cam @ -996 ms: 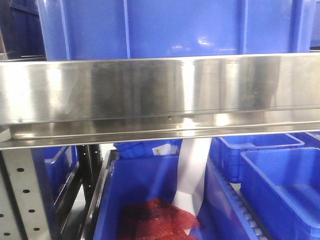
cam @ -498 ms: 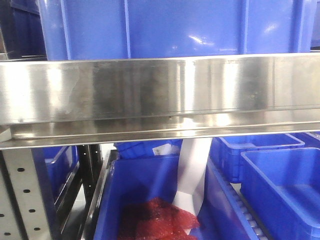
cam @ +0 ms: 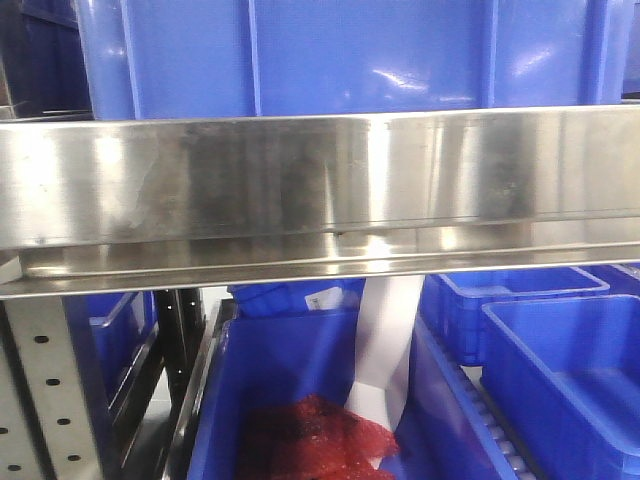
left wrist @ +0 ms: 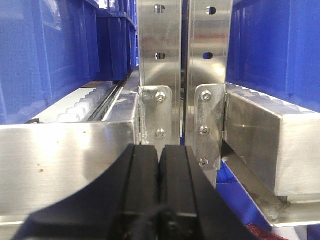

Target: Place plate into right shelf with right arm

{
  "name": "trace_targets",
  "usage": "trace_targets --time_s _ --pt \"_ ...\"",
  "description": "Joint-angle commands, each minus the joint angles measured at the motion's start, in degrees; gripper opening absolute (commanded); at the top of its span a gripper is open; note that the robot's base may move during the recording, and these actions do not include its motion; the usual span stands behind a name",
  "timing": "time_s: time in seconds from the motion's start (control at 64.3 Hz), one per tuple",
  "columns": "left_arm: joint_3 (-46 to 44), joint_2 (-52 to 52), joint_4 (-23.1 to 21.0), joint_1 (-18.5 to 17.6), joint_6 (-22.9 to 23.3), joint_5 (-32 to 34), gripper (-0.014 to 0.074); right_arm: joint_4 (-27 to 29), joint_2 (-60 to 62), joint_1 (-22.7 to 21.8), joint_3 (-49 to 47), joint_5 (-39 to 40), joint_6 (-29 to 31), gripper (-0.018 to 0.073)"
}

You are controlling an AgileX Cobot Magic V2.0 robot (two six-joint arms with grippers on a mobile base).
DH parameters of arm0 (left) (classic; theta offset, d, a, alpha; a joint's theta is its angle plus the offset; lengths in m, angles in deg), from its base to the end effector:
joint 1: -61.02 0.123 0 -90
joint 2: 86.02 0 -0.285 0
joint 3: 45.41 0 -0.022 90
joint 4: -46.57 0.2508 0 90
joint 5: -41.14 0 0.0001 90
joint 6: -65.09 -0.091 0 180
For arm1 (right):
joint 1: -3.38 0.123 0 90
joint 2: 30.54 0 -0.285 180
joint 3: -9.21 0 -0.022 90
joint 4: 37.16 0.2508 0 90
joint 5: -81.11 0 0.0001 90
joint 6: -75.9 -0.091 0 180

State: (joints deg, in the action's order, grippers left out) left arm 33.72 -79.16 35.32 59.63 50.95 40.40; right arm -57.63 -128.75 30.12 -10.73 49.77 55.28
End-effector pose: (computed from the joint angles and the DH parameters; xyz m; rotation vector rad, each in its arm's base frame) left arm 0.0565 -0.0016 0.2016 0.0585 1.5124 0.0191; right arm 0.3351 0.1503 0.4499 -0.2650 1.8645 0.1832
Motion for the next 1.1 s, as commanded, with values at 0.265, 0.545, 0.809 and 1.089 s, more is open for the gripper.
trace_targets --time_s 0.265,0.545,0.809,1.089 --pt "0.5 -0.6 -0.1 -0.3 0.1 5.1 -0.0047 -1.5 -3.0 -0.5 -2.2 6.0 0.4 0.0079" --pt "0.5 -0.6 -0.1 -0.3 0.1 5.1 -0.0047 -1.5 -2.9 -0.5 -2.2 3.8 0.4 0.0524" --pt "0.5 -0.6 -0.1 -0.3 0.1 5.1 -0.0047 -1.5 0.6 -0.5 -2.2 2.3 0.4 0.0601" --pt "0.5 -0.6 -0.1 -0.3 0.1 5.1 -0.0047 -1.5 11.5 -0.5 -0.7 -1.7 0.4 0.0328"
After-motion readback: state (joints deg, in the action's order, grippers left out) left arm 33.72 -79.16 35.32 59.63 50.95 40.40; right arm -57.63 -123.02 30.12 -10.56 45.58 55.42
